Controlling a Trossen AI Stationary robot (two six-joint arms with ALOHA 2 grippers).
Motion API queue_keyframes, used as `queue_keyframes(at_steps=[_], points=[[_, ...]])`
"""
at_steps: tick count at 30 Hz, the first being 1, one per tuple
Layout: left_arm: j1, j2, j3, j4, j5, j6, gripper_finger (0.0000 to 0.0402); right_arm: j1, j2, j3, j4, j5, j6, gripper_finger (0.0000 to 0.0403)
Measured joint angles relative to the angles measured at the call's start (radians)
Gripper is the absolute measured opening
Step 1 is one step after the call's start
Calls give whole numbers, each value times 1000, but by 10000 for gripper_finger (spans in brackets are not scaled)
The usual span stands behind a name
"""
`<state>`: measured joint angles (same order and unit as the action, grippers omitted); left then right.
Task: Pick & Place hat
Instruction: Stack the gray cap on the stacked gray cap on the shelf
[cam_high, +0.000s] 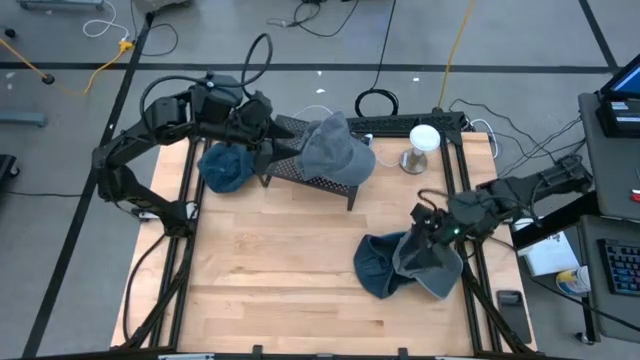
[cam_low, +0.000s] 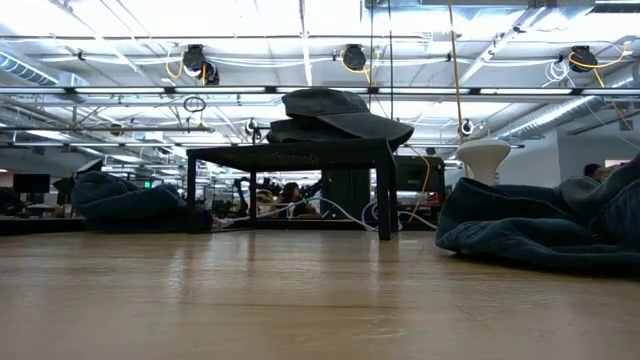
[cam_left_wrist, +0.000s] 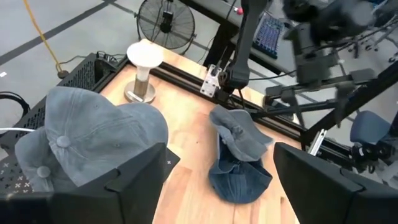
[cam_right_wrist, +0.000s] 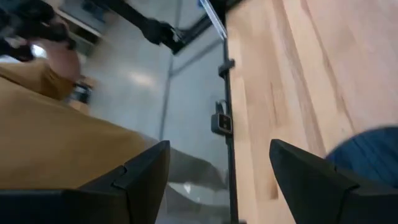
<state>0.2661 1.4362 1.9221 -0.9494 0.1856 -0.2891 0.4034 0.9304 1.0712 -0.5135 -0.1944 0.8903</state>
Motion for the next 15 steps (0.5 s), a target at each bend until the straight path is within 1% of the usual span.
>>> queue_keyframes(at_steps=[4, 8, 12, 15], points=[[-2, 0, 0, 0, 6, 25, 288, 84, 117, 163, -201, 81, 86, 270], [-2, 0, 0, 0, 27, 32, 281, 164, 235, 301, -347, 94, 182, 270], [-2, 0, 0, 0, 52, 49, 278, 257, 348, 393, -456, 93, 271, 262], [-2, 0, 0, 0, 68, 52, 283, 320, 413, 418, -522, 93, 355, 247]])
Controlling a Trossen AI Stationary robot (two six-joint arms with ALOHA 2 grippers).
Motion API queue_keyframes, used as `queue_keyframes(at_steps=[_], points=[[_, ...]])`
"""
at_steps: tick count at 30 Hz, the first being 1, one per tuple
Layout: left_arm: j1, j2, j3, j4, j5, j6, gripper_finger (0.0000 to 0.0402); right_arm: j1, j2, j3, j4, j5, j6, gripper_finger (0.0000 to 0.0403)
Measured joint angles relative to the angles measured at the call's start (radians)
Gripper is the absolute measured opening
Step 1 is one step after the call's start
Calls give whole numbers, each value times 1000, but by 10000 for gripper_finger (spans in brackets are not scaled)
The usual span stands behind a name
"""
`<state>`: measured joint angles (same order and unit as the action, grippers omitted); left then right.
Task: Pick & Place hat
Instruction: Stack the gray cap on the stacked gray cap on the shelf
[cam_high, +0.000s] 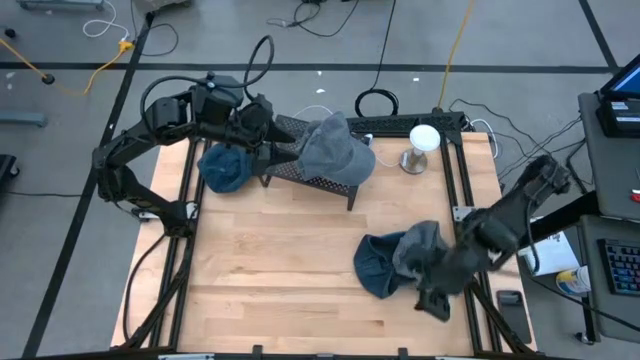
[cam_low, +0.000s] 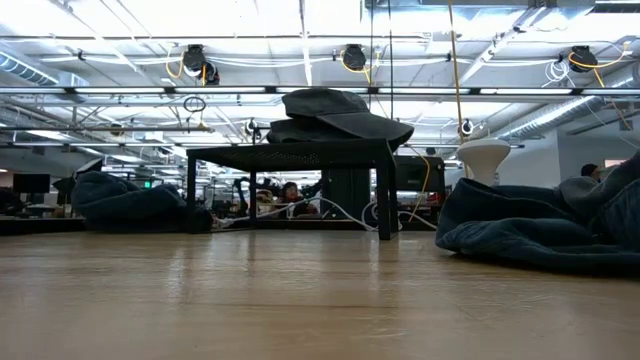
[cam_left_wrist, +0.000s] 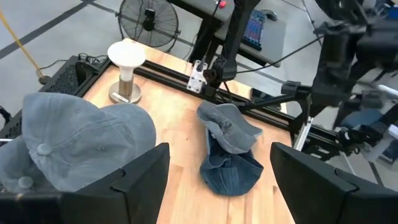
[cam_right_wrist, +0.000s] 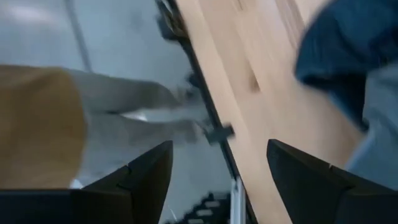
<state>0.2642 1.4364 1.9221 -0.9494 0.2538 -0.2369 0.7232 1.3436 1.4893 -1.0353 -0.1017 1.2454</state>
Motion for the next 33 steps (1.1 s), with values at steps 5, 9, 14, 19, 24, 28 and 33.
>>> queue_keyframes(at_steps=[5, 9, 14, 19, 24, 28, 33], points=[[0, 0, 0, 1, 8, 7, 289, 92, 82, 0, -105, 27, 112, 225], [0, 0, 0, 1, 9, 7, 286, 133, 139, -16, -139, 92, 161, 220], [0, 0, 0, 2, 11, 7, 275, 149, 221, -36, -216, 161, 212, 221], [-3, 0, 0, 2, 11, -2, 278, 150, 298, -95, -233, 157, 265, 220], [-6, 0, 0, 1, 11, -2, 288, 150, 361, -171, -225, 156, 310, 221], [-11, 0, 0, 1, 11, -2, 288, 150, 396, -224, -222, 154, 348, 220], [-11, 0, 0, 0, 16, -3, 276, 150, 411, -279, -184, 125, 393, 219]])
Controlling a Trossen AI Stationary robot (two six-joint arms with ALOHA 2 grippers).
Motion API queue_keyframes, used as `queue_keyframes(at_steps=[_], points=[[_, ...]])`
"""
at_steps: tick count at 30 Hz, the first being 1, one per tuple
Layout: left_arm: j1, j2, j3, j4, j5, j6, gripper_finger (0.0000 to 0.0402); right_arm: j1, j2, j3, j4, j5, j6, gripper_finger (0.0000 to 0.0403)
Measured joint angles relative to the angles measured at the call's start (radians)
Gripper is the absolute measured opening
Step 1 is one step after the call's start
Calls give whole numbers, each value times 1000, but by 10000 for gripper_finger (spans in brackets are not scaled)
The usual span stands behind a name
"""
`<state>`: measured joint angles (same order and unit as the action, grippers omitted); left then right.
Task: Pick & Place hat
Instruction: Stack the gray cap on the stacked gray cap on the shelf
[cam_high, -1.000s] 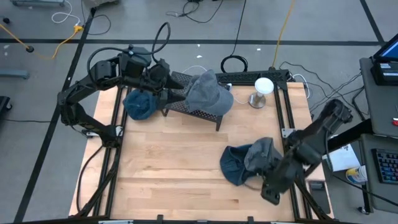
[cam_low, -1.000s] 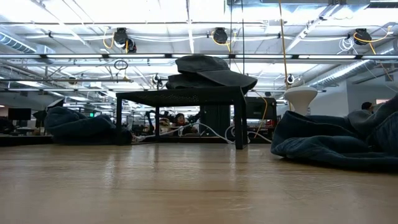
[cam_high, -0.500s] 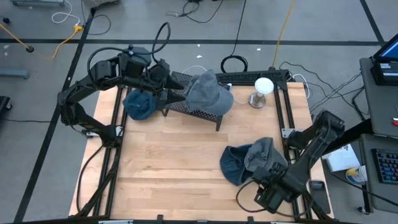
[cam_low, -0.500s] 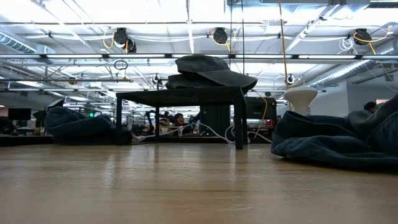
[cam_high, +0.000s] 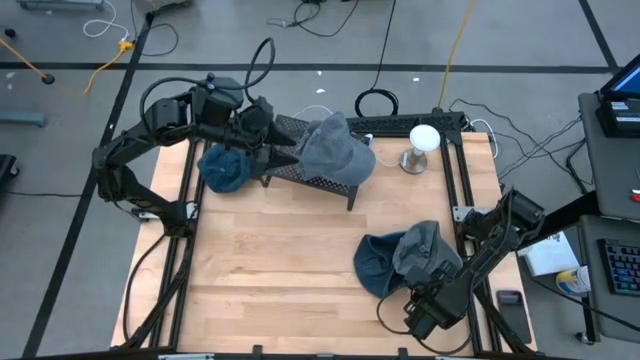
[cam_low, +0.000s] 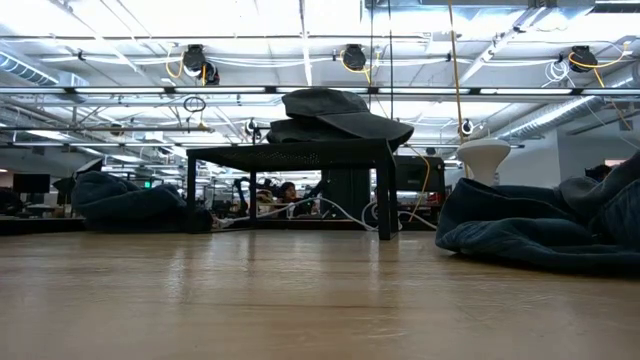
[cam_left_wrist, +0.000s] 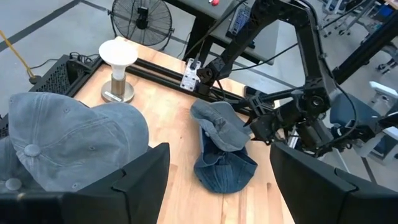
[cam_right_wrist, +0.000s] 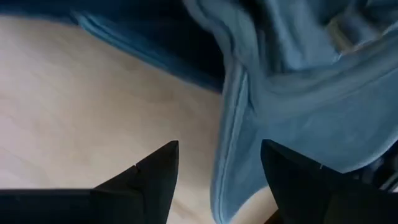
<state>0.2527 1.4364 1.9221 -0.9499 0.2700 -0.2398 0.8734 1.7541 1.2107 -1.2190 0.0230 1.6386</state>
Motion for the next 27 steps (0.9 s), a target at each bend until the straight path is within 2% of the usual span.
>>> queue_keyframes(at_steps=[6, 8, 17, 27], points=[[0, 0, 0, -6, 27, -1, 264, 26, -1, -3, 7, -51, 27, 183], [0, 0, 0, -8, 28, -1, 260, 43, -1, -3, 3, -39, 45, 163], [0, 0, 0, -15, 28, 3, 262, 74, -3, -3, -19, -32, 78, 16], [0, 0, 0, -15, 27, -4, 267, 98, -34, 3, -76, -24, 119, 7]])
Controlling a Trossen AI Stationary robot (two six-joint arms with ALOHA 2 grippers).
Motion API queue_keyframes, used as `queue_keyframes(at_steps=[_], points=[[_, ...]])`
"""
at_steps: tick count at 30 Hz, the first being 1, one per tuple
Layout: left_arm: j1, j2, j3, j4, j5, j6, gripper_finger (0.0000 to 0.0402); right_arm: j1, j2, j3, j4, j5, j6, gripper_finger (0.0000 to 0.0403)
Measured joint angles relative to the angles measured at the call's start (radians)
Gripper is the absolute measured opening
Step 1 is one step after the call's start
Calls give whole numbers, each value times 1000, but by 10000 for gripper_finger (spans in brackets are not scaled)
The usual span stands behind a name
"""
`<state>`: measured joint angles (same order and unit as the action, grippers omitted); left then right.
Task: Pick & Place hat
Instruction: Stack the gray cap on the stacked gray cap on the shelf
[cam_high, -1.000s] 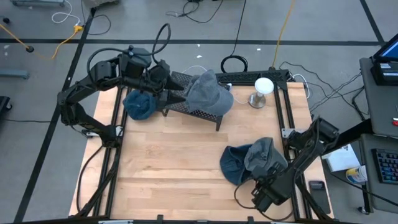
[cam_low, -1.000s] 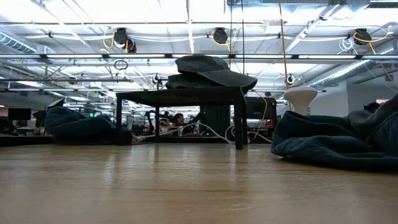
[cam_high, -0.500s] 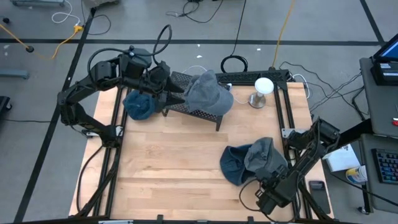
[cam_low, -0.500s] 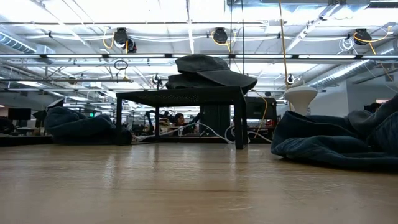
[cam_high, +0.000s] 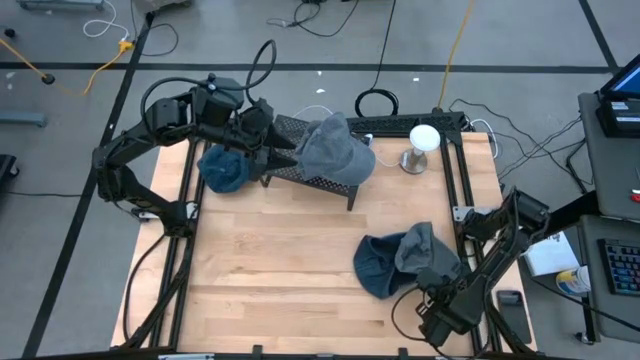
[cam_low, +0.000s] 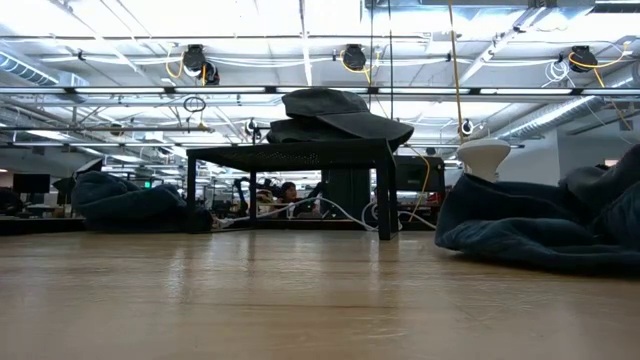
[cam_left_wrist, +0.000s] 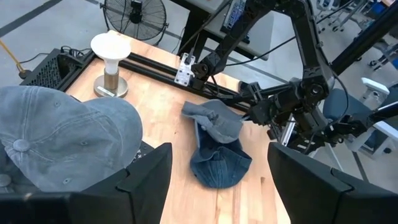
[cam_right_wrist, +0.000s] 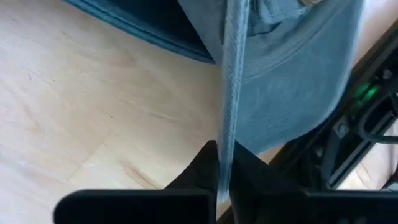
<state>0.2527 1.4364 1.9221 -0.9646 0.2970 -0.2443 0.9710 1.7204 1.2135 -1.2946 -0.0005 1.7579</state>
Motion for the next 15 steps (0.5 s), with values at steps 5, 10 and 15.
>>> queue_keyframes(at_steps=[5, 10, 15], points=[[0, 0, 0, 0, 0, 5, 254, 0, -89, 40, -145, 27, 41, 5], [0, 0, 0, -3, 0, 14, 246, 0, -209, 69, -199, 25, 42, 5], [0, 0, 0, -3, 0, 14, 252, -3, -333, 83, -201, 22, 40, 5]])
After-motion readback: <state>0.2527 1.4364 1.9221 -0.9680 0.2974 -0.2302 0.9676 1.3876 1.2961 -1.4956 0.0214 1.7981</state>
